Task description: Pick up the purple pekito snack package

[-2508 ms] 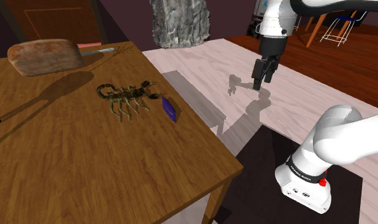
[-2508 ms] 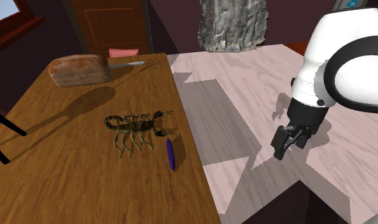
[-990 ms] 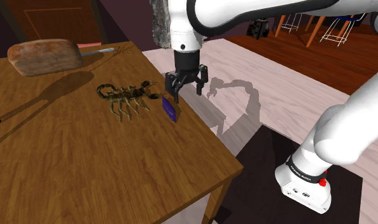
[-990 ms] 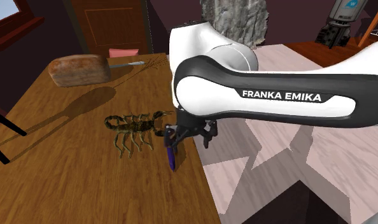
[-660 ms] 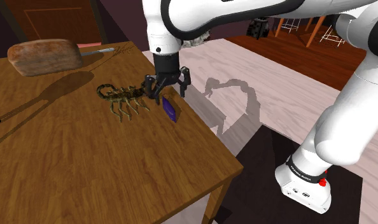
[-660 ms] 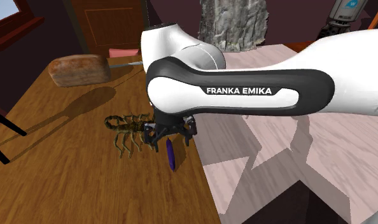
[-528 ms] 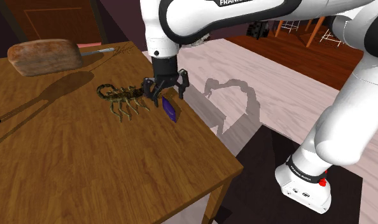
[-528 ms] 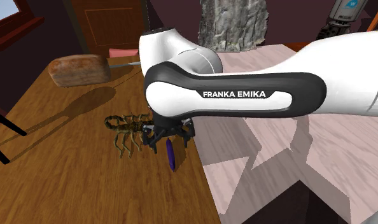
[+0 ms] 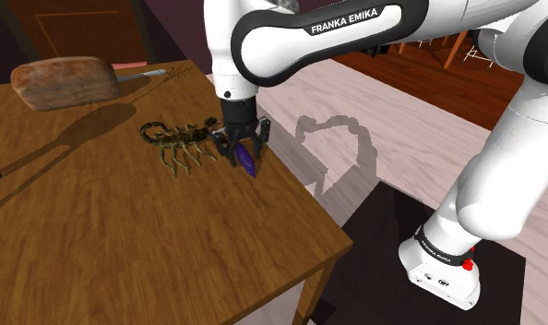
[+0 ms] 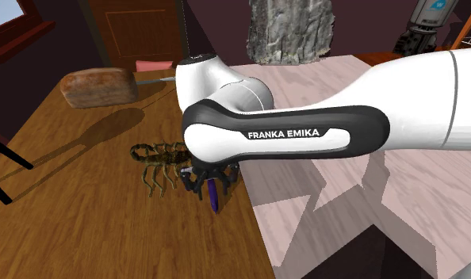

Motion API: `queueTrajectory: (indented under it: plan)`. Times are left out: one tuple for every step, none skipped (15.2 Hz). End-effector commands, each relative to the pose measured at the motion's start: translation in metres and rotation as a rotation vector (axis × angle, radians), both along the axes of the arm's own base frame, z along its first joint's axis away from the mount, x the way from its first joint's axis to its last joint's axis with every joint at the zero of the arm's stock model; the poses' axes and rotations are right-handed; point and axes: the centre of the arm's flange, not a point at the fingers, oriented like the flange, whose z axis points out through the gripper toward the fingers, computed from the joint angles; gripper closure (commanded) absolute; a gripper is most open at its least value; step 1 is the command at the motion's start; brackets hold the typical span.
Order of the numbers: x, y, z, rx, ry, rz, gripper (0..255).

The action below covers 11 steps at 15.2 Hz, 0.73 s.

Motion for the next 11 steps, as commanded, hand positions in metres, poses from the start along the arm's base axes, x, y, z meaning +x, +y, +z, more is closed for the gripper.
queueTrajectory:
  plan:
    - [0.000, 0.000, -0.001, 0.000, 0.000, 0.000, 255]
    - [0.000, 0.000, -0.001, 0.000, 0.000, 0.000, 255]
    - [0.000, 0.000, -0.001, 0.000, 0.000, 0.000, 255]
    - [0.000, 0.000, -0.001, 0.000, 0.000, 0.000, 255]
    - [0.000, 0.000, -0.001, 0.000, 0.000, 0.000, 255]
    - [0.000, 0.000, -0.001, 0.000, 0.000, 0.000, 255]
    - [0.000, 0.000, -0.001, 0.000, 0.000, 0.000, 255]
    - [0.000, 0.000, -0.001, 0.000, 0.000, 0.000, 255]
    - [0.000, 0.000, 0.000, 0.000, 0.000, 0.000, 255]
    - [0.000, 0.000, 0.005, 0.000, 0.000, 0.000, 255]
    - [0.000, 0.000, 0.010, 0.000, 0.000, 0.000, 255]
